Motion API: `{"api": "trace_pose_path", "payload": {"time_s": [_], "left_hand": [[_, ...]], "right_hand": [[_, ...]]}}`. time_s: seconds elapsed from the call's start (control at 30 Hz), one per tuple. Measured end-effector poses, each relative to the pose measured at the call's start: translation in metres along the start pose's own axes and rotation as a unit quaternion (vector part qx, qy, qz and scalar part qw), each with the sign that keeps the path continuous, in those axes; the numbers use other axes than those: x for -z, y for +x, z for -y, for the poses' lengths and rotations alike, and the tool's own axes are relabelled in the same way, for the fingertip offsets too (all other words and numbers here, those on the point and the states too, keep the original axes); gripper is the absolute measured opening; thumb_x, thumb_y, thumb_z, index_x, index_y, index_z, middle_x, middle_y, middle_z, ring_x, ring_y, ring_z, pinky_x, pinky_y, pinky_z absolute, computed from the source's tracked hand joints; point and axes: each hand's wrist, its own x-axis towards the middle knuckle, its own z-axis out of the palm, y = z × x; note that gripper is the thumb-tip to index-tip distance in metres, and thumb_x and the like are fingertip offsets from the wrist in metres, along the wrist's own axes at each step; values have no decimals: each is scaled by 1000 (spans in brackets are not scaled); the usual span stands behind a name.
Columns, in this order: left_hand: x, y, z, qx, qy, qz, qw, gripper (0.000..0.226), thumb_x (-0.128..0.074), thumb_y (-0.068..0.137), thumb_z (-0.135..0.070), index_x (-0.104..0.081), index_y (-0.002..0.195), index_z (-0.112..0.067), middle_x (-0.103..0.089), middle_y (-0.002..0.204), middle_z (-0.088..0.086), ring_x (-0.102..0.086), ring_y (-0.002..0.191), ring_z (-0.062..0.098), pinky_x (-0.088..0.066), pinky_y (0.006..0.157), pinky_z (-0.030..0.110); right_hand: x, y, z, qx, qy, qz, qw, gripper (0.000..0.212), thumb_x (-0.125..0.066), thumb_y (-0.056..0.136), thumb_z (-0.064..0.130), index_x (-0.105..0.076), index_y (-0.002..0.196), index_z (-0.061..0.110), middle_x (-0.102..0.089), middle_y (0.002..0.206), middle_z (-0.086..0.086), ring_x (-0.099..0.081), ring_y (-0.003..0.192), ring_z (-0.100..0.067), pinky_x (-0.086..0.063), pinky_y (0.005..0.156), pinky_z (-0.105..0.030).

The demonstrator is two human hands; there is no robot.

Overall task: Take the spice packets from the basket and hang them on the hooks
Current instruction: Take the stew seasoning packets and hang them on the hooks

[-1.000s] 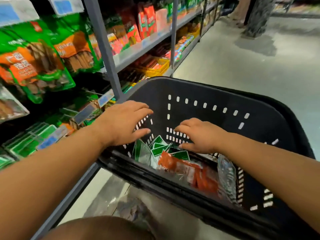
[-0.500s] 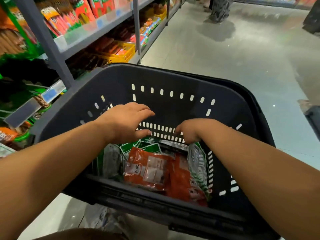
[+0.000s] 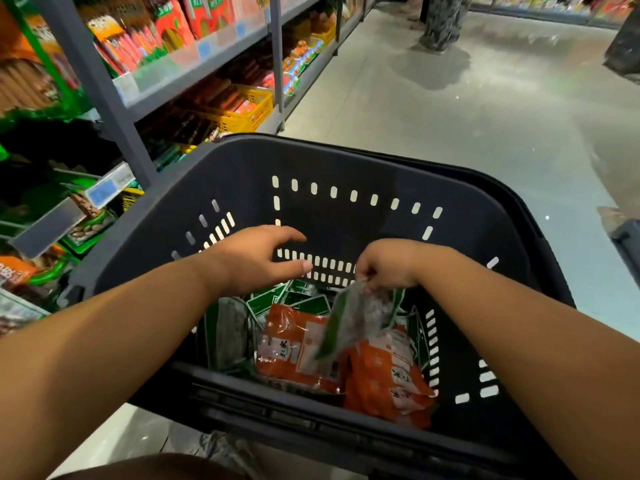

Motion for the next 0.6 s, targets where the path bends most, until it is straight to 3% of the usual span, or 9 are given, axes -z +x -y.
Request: {"api": "trace_pose_path", "payload": {"time_s": [0.1, 0.17, 0.3, 0.4, 0.47, 0.6], "left_hand": [[2, -1, 10, 27, -177, -26, 983, 56, -60, 82, -77, -65, 126, -43, -67, 126, -17, -61, 119, 5, -44, 111, 34], [4, 0, 13, 42, -288, -54, 955, 56, -57, 74, -82, -72, 111, -44, -74, 113, -17, -67, 113, 7, -46, 109, 39], [10, 2, 9, 55, -401, -80, 911, 47, -61, 79, -66, -70, 110, -31, -73, 80, -19, -70, 76, -1, -49, 79, 36], [10, 6, 10, 68, -402, -127, 904, 41, -77, 89, -31, -60, 126, -26, -79, 94, -8, -74, 84, 7, -52, 78, 35], [10, 7, 10, 70, -406, -124, 903, 41, -76, 89, -13, -58, 125, -20, -80, 99, 1, -77, 89, 15, -54, 77, 36], [8, 5, 6, 76, -425, -67, 900, 33, -74, 90, -6, -67, 121, -13, -80, 105, 5, -77, 96, 22, -59, 82, 39]], "right_hand": [[13, -5, -3, 25, 181, -71, 981, 10, -72, 94, 23, -72, 93, 33, -75, 92, 8, -72, 87, -10, -57, 83, -34], [16, -6, -4, 44, 348, -85, 933, 14, -67, 98, 14, -72, 108, 21, -79, 102, 1, -76, 95, -15, -60, 87, -36], [18, -4, 0, 43, 534, -116, 836, 20, -58, 101, 4, -68, 115, 14, -78, 109, -8, -76, 102, -24, -61, 87, -40], [17, -2, 6, 46, 581, -120, 803, 21, -55, 102, 4, -66, 117, 13, -77, 112, -9, -75, 105, -26, -59, 91, -47], [18, -1, 9, 52, 615, -124, 777, 23, -53, 103, 4, -65, 121, 11, -76, 116, -12, -74, 107, -28, -59, 92, -49], [18, 0, 19, 63, 683, -125, 717, 27, -51, 103, 4, -62, 128, 7, -74, 119, -16, -72, 110, -32, -58, 94, -54]]}}
